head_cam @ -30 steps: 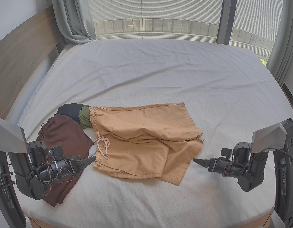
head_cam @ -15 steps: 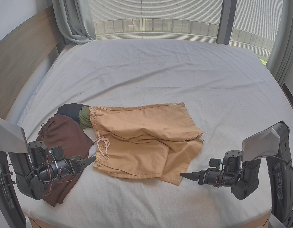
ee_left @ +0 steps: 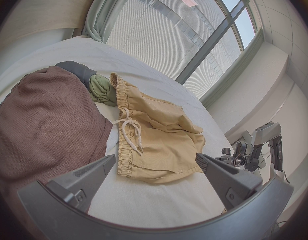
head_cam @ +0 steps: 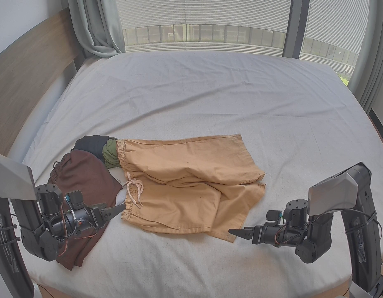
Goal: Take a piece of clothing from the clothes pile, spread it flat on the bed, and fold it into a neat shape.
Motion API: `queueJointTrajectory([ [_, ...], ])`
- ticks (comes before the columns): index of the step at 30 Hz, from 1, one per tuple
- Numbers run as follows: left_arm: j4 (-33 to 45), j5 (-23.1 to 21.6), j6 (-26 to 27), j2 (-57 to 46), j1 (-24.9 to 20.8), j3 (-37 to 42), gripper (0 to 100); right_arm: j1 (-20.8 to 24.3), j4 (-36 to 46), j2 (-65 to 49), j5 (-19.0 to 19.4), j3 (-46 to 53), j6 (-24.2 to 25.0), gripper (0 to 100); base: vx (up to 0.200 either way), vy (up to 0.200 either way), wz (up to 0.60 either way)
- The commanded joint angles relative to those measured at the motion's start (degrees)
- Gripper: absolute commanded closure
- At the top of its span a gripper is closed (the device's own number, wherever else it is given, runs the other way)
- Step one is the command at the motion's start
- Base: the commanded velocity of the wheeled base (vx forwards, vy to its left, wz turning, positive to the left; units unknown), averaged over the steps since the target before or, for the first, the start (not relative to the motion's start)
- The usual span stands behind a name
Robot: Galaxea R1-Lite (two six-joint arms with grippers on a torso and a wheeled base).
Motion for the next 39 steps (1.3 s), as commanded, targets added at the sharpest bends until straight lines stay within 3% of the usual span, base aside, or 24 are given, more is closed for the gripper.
queueJointTrajectory([
  [1,0.0,0.0,0.0,0.0,-0.3,0.1,0,1.1,0.2,0.8,-0.1,-1.5,0.8,0,0.000,0.000,0.00],
  [6,0.0,0.0,0.0,0.1,-0.3,0.0,0,3.0,0.2,1.0,-3.2,-2.9,3.3,0,0.000,0.000,0.00],
  [14,0.0,0.0,0.0,0.4,0.0,-0.2,0,3.3,0.1,1.4,-3.5,-2.8,3.5,0,0.000,0.000,0.00],
  [15,0.0,0.0,0.0,0.4,0.0,-0.2,0,3.3,0.1,1.4,-3.4,-2.7,3.5,100,0.000,0.000,0.00],
  [27,0.0,0.0,-0.1,0.3,-0.3,-0.1,0,2.8,0.0,1.5,-3.7,-2.6,3.5,100,0.000,0.000,0.00],
  [39,0.0,0.0,0.0,0.4,-0.1,-0.2,0,-4.3,0.2,-5.3,0.6,5.1,0.0,100,0.000,0.000,0.00],
])
